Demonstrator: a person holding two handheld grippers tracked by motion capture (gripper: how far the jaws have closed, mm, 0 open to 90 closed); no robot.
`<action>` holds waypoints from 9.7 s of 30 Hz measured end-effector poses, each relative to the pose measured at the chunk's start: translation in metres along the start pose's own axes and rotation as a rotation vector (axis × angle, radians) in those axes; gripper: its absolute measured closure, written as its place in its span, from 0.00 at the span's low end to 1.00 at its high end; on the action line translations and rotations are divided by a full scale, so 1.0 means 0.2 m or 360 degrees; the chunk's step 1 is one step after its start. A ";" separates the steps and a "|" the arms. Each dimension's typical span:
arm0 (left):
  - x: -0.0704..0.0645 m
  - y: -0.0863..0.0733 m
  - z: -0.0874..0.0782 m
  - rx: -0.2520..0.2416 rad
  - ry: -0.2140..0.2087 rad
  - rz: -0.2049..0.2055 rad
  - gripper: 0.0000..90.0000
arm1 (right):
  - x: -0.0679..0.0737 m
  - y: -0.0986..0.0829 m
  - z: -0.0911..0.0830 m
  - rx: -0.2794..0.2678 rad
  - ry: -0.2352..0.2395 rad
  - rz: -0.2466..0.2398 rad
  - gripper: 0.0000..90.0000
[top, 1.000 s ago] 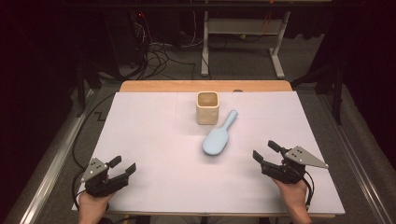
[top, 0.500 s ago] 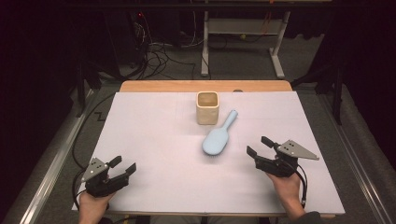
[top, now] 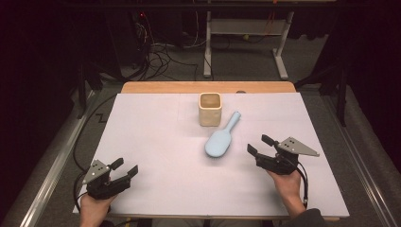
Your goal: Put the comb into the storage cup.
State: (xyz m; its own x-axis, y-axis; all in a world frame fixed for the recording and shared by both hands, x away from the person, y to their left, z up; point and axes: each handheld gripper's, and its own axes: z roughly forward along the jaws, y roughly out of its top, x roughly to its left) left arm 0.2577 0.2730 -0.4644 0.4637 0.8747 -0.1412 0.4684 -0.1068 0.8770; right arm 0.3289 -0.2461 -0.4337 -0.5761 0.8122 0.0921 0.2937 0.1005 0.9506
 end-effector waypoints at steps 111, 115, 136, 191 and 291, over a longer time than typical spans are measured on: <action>-0.02 0.00 0.00 0.0006 -0.0038 0.0038 0.37 | -0.05 0.51 0.89 0.1158 -0.0191 -0.0191 1.00; -0.02 0.00 0.00 0.0010 -0.0044 0.0039 0.37 | -0.08 0.47 0.93 0.1189 -0.0224 -0.0140 1.00; -0.02 0.00 0.00 0.0011 -0.0050 0.0039 0.37 | -0.09 0.45 1.03 0.1271 -0.0277 -0.0123 1.00; -0.03 0.01 0.01 0.0015 -0.0057 0.0053 0.37 | -0.07 0.36 0.90 0.1375 -0.0208 -0.0114 1.00; -0.02 0.00 0.00 0.0013 -0.0037 0.0029 0.37 | -0.03 0.19 0.36 0.1366 -0.0020 -0.0147 1.00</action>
State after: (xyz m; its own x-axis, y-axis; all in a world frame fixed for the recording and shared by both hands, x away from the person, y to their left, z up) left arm 0.2563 0.2683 -0.4638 0.4892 0.8615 -0.1361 0.4658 -0.1262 0.8759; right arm 0.3989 -0.2054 -0.4204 -0.6190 0.7852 0.0170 0.7237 0.5619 0.4008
